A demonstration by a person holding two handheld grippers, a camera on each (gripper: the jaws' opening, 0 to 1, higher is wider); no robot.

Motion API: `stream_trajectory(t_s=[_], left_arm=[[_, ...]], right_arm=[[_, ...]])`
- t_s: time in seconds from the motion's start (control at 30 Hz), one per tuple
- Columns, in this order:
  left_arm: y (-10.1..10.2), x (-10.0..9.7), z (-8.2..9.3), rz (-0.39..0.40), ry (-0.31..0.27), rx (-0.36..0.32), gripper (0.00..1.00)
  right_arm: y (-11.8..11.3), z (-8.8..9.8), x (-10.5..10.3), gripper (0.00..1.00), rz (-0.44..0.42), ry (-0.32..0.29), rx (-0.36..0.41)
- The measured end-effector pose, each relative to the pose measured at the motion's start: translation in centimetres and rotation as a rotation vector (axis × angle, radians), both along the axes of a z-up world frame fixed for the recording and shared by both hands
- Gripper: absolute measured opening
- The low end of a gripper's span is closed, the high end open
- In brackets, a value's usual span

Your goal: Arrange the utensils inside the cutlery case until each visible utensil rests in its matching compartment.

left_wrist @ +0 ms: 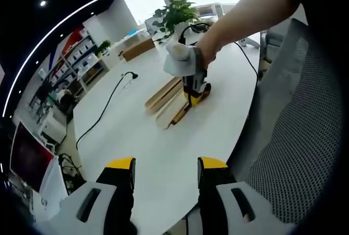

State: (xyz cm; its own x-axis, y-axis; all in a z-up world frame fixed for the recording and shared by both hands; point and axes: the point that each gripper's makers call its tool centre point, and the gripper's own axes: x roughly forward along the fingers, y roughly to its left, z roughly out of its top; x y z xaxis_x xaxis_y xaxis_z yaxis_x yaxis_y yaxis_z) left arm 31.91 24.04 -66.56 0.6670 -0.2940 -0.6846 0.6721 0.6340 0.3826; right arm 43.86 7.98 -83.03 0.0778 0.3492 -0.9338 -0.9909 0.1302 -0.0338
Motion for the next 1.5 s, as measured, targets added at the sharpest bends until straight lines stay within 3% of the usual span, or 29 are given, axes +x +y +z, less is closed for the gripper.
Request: stream_trajectory(t_s=[0.43,0.5,0.8,0.97,1.07,1.23,1.5], left_arm=[[0.0,0.1,0.0,-0.006,-0.003,0.004,0.46],[0.0,0.1,0.0,-0.007,-0.002,0.004,0.46],[0.0,0.1,0.1,-0.012,-0.014,0.015,0.46],[0.0,0.1,0.2,-0.011,-0.023,0.018,0.46],[0.0,0.1,0.3,-0.011,-0.029,0.020,0.46],[-0.2,0.4,1.0,-0.010,-0.053,-0.014,0.46],[-0.2,0.3,0.8,-0.017,-0.050,0.003,0.46]], right_arm=[[-0.1,0.0,-0.2,0.00,-0.001,0.006,-0.018],[0.0,0.0,-0.2,0.00,0.035,0.000,-0.011],[-0.1,0.1,-0.3,0.00,0.008,-0.014,0.026],[-0.1,0.0,-0.4,0.00,0.027,-0.037,-0.005],[-0.4,0.1,-0.8,0.00,0.082,-0.047,-0.034],[-1.1,0.1,-0.8,0.00,0.072,-0.043,-0.066],[-2.3,1.3,-0.2,0.00,0.037,-0.068,-0.065]])
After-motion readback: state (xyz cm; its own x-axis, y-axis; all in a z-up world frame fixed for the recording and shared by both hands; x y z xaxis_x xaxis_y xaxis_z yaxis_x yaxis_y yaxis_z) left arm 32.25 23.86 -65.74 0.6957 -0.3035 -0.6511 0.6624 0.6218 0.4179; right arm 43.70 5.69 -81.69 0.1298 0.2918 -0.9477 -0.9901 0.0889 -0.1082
